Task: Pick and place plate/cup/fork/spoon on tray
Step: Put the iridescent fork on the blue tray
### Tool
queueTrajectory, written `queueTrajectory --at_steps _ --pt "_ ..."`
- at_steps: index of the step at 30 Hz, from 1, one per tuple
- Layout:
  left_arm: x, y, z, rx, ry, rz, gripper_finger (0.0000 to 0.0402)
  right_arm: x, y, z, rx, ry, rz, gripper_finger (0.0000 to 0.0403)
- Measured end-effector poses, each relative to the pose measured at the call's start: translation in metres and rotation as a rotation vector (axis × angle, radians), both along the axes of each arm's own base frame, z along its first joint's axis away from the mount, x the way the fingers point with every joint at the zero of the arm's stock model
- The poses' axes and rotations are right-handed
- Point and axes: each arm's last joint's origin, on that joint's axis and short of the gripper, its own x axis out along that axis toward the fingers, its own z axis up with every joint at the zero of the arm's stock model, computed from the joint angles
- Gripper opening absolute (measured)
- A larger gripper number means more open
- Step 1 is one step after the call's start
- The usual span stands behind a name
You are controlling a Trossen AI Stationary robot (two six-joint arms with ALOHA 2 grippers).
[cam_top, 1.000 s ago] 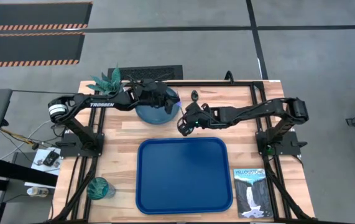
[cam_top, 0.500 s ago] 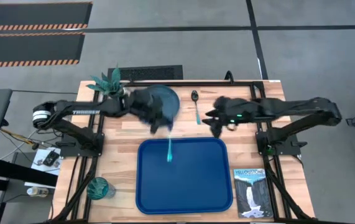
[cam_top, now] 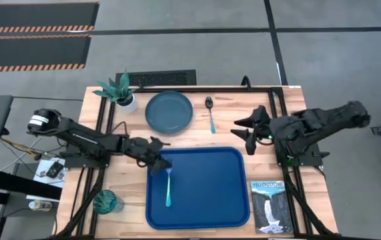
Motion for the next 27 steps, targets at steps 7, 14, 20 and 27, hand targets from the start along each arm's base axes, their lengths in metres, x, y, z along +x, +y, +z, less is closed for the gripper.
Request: queueTrajectory --at_steps 7,14,20,27 --pt "0.011 -0.015 -0.022 0.043 0.027 -0.031 0.0 0.019 0.008 -0.014 -0.028 0.073 0.005 0.0204" --pt "0.016 -0.023 -0.041 0.065 0.069 -0.024 0.0 0.032 0.012 -0.024 -0.036 0.117 0.005 0.0199" --pt "0.011 -0.027 -0.04 0.022 0.084 0.112 0.0 0.032 0.012 -0.024 -0.02 0.115 -0.005 0.0199" --pt "-0.003 -0.039 -0.042 0.023 0.127 0.168 0.0 0.031 0.012 -0.025 -0.025 0.12 -0.005 0.0194"
